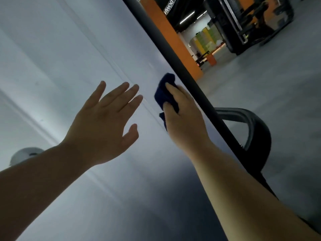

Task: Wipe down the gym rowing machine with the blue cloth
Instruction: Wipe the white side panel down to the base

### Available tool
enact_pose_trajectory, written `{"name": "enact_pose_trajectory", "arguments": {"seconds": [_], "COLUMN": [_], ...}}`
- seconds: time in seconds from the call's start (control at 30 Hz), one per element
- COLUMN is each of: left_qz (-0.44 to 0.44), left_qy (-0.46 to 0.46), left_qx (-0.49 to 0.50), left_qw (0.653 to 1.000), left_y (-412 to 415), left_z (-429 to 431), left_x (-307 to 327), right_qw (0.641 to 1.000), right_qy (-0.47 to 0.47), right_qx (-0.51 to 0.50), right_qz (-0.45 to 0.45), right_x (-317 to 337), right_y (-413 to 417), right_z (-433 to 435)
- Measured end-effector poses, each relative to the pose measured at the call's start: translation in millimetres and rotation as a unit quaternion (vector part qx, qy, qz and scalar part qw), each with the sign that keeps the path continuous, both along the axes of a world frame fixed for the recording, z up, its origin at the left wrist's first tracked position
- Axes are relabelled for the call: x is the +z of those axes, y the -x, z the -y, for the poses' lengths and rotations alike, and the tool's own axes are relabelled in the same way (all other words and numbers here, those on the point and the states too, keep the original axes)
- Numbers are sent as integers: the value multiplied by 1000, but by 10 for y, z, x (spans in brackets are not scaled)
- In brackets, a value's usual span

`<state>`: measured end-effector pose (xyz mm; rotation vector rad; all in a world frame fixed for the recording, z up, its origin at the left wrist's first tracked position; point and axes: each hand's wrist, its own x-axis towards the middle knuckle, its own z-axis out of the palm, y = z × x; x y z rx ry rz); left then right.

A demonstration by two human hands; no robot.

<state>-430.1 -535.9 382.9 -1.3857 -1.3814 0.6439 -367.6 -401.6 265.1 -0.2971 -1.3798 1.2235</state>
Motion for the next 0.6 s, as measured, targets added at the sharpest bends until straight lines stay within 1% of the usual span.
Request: {"name": "enact_pose_trajectory", "arguments": {"seconds": [0.03,0.07,0.1,0.13,0.17,0.2,0.23,0.27,0.3,0.37,0.4,0.43,0.47,0.5,0.53,0.57,0.6], "left_qz": [3,5,6,7,6,6,5,2,-1,0,4,8,11,13,16,20,25], "left_qy": [8,13,17,19,17,17,19,22,23,18,10,1,-6,-11,-15,-17,-22], "left_qx": [2,2,2,2,2,1,-1,-6,-12,-17,-16,-14,-12,-11,-11,-12,-12], "left_qw": [1000,1000,1000,1000,1000,1000,1000,1000,1000,1000,1000,1000,1000,1000,1000,1000,999], "left_y": [-1,-6,-10,-13,-12,-3,7,17,29,49,56,59,63,69,77,83,92], "left_z": [14,22,35,58,87,119,153,186,219,289,324,361,406,458,525,581,640], "left_x": [-46,-71,-87,-99,-111,-126,-140,-151,-160,-175,-185,-201,-224,-250,-277,-305,-342], "right_qw": [999,998,996,987,966,944,935,941,957,990,996,996,993,992,988,974,954], "right_qy": [-35,-25,39,138,241,317,344,328,282,127,45,-13,-29,8,97,201,287], "right_qx": [-20,-50,-74,-85,-93,-94,-88,-77,-66,-49,-66,-85,-108,-122,-120,-106,-84], "right_qz": [11,22,23,14,1,-1,0,-5,-17,-46,-49,-35,-24,-19,-21,-22,-12], "right_x": [-25,-151,-333,-542,-735,-857,-874,-794,-642,-331,-275,-309,-436,-602,-757,-886,-972], "right_y": [22,62,90,118,131,150,172,193,197,159,150,159,193,210,201,181,184], "right_z": [-21,-33,-11,41,99,167,230,270,309,443,513,557,568,549,513,458,416]}}
